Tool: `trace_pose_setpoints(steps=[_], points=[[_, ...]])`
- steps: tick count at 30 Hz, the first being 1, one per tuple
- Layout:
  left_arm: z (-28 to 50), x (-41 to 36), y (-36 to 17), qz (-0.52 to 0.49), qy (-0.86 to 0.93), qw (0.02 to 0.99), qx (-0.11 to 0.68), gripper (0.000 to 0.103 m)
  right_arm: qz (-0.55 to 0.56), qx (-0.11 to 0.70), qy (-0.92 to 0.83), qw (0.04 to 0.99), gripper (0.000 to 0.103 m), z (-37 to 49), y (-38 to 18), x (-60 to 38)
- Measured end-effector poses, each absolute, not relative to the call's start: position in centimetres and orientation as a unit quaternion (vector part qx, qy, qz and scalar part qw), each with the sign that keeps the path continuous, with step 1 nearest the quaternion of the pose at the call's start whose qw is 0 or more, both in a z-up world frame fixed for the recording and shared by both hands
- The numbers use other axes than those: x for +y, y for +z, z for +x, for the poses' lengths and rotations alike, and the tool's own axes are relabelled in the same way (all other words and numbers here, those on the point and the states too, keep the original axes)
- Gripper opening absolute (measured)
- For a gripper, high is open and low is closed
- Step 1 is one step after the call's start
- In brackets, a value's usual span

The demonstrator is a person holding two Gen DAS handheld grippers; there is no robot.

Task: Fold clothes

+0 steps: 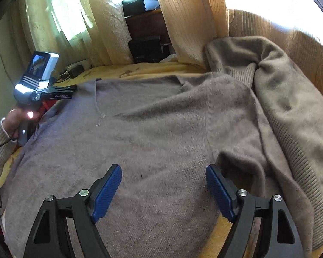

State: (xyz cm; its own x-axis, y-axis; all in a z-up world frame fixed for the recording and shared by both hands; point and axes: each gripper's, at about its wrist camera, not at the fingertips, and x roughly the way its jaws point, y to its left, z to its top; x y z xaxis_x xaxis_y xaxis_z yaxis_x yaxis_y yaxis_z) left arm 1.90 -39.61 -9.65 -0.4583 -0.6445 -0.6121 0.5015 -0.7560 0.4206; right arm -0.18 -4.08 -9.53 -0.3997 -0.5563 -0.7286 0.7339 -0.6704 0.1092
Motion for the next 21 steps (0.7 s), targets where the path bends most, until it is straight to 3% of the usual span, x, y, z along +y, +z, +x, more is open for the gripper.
trace_pose_setpoints(steps=[8,16,21], points=[[-0.9,-38.3,-9.1,0.397,-0.843,0.345,-0.112,0.098,0.364,0.159,-0.854,0.337,0.082,-8.4,-5.7,-10.0],[-3.6,-39.2,-12.6,0.421,-0.815,0.371,-0.145,0.098,0.397,0.281,-0.834,0.261,0.082,-14.1,-10.7,-15.9],[-5.1,-40.1,-13.5,0.425,-0.807,0.382,-0.148,0.098,0.356,0.281,-0.872,0.183,0.082,-17.2,-10.2,-16.1]])
